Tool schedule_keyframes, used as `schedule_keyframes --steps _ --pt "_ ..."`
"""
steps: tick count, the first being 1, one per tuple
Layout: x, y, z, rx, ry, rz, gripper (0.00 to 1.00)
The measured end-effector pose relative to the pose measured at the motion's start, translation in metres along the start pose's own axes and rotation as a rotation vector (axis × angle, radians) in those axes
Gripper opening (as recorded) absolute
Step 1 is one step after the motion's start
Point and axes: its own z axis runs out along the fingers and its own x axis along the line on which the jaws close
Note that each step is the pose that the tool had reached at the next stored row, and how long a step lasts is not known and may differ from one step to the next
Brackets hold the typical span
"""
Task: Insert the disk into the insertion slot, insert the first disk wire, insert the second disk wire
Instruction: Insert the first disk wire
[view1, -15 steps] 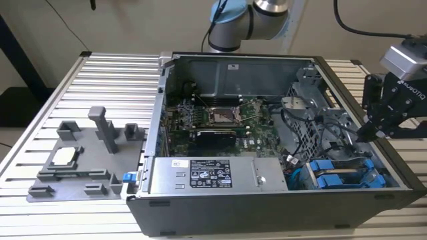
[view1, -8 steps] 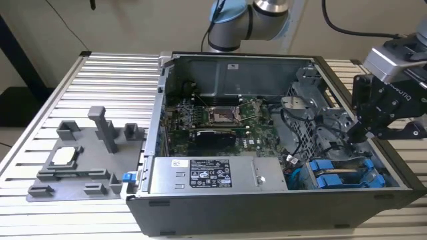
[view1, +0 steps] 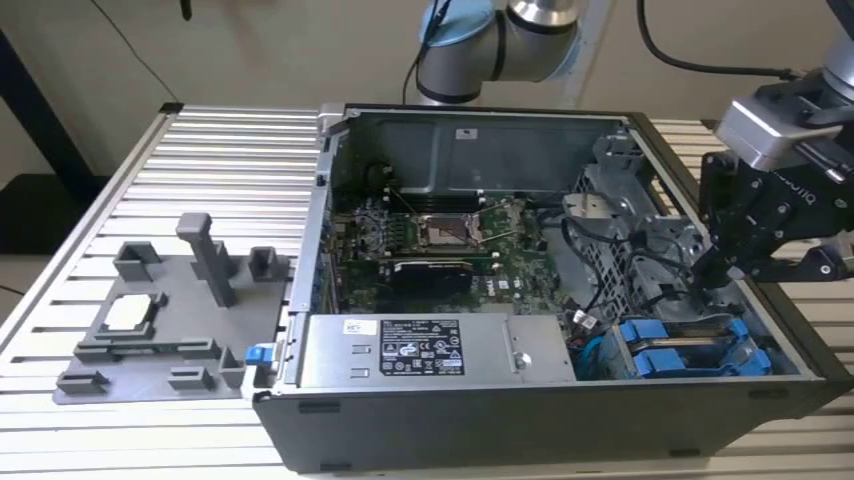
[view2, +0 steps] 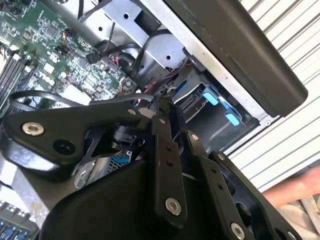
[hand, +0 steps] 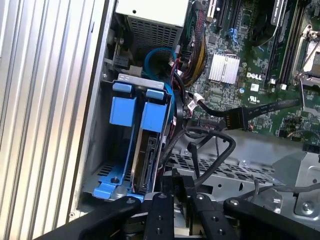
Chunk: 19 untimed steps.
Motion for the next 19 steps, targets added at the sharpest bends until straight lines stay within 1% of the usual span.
schedule_keyframes --steps 4,5,7,8,9,12,15,16,19 --pt "-0.0001 0.0007 0.0015 0.007 0.0021 0.019 0.19" --pt "-0.0001 0.0011 0.0021 0.0101 0.004 0.022 0.19" --pt "-0.0001 0.0018 0.0036 0.0182 0.0098 0.027 0.19" --pt "0.0002 0.0021 0.004 0.0208 0.0126 0.029 0.19" --pt "0.0012 0.0025 0.0038 0.0218 0.0144 0.03 0.19" --pt "0.0059 0.004 0.0037 0.0222 0.0158 0.032 0.19" --pt "0.01 0.0054 0.0039 0.0238 0.021 0.034 0.19" --pt "0.0113 0.0058 0.004 0.0249 0.0229 0.035 0.19" --pt "0.0144 0.0074 0.0059 0.0319 0.0286 0.036 0.19"
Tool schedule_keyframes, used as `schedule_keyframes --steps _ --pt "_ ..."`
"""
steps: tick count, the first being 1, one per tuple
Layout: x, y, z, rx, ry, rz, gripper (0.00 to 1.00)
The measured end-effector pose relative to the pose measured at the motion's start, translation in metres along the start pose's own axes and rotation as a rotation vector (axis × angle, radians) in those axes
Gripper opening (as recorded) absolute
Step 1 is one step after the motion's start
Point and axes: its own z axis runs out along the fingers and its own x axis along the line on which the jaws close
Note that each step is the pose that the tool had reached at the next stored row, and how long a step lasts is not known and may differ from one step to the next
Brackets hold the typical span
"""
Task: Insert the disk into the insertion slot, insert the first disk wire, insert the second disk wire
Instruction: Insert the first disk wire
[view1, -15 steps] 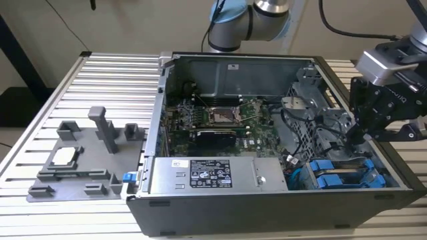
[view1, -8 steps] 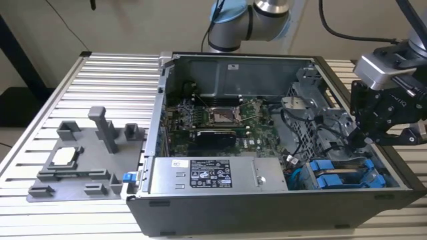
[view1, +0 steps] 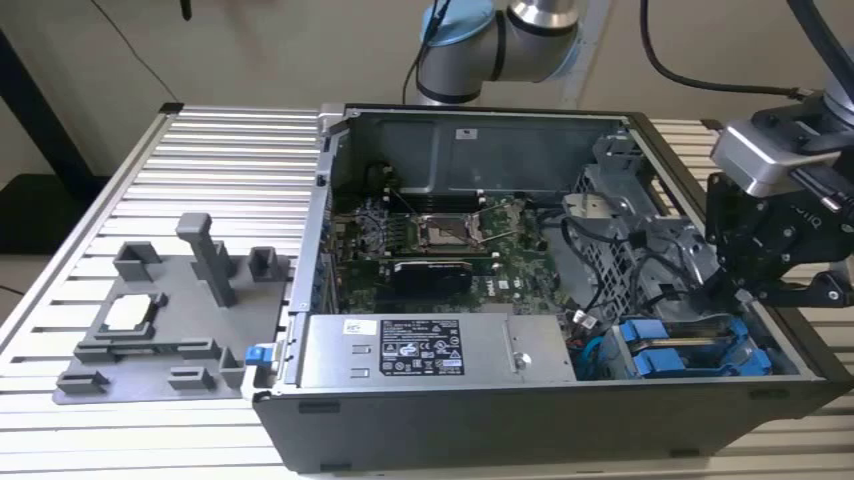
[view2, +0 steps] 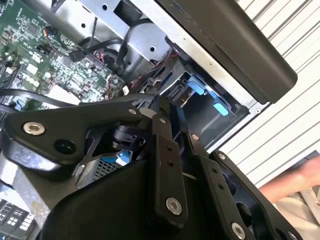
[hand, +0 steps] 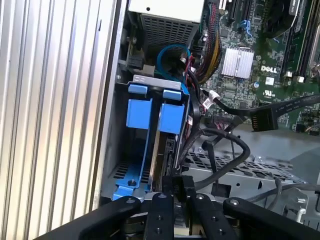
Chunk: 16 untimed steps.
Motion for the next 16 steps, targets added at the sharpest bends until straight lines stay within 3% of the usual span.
schedule_keyframes --steps 9,16 --pt "0.0011 0.0014 0.0112 0.0199 0.0118 0.031 0.19" --pt "0.0012 0.0016 0.0152 0.0209 0.0178 0.061 0.19"
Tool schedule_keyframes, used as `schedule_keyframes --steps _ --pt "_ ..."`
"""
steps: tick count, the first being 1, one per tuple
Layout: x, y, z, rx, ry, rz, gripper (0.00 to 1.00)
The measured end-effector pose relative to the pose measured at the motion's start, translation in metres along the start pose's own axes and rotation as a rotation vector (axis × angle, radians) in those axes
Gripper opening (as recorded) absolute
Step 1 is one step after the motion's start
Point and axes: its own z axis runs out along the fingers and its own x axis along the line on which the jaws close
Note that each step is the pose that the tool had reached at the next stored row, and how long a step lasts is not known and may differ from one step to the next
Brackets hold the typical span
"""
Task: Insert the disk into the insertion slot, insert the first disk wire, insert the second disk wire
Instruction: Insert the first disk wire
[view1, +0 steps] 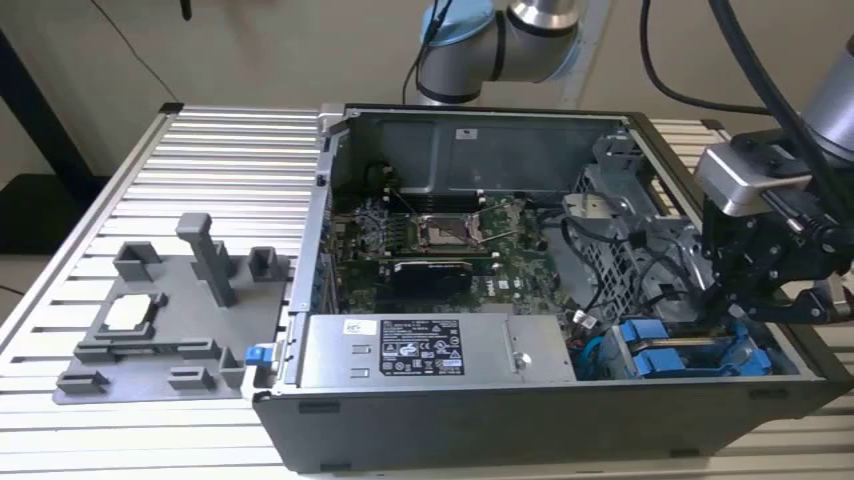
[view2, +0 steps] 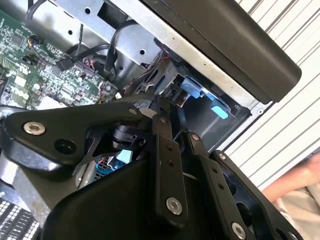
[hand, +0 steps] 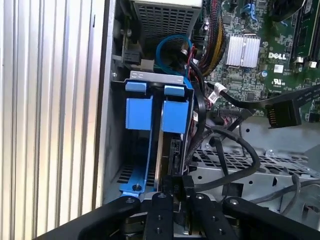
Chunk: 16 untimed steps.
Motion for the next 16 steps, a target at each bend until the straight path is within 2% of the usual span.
schedule_keyframes --steps 16 --pt "0.0002 -0.002 0.0047 0.0002 0.0031 0.053 0.19"
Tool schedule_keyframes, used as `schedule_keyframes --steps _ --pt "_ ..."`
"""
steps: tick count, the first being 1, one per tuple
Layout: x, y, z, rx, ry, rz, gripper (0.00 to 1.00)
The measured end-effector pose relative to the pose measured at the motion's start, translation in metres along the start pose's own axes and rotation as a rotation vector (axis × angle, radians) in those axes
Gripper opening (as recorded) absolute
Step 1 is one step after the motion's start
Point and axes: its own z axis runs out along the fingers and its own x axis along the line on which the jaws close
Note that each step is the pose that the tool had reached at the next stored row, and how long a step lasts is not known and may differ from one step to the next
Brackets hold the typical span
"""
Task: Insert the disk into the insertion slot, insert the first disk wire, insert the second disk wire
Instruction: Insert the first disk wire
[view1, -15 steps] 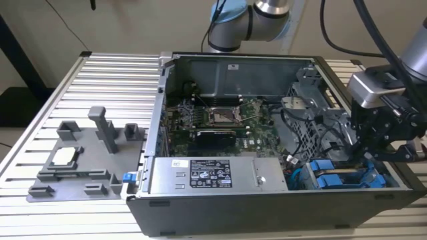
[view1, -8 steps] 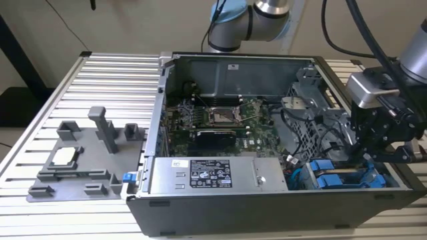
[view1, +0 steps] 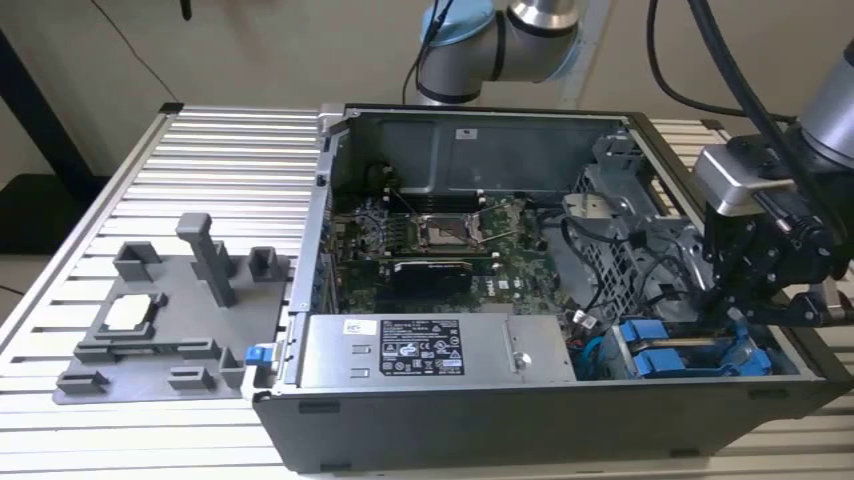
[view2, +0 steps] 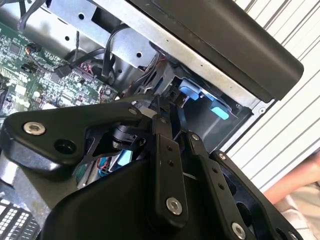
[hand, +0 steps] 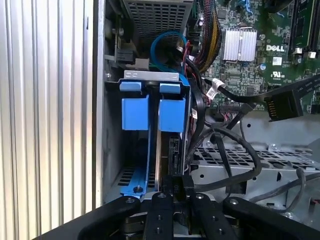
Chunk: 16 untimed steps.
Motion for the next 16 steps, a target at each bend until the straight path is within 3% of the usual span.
schedule_keyframes --steps 12,14,16 --pt "0.0 -0.0001 0.0047 -0.0002 0.0036 0.058 0.19" --pt "0.0001 0.0 0.0051 -0.0002 0.0032 0.059 0.26" --pt "0.0 0.0 0.0053 -0.0002 0.0031 0.059 0.26"
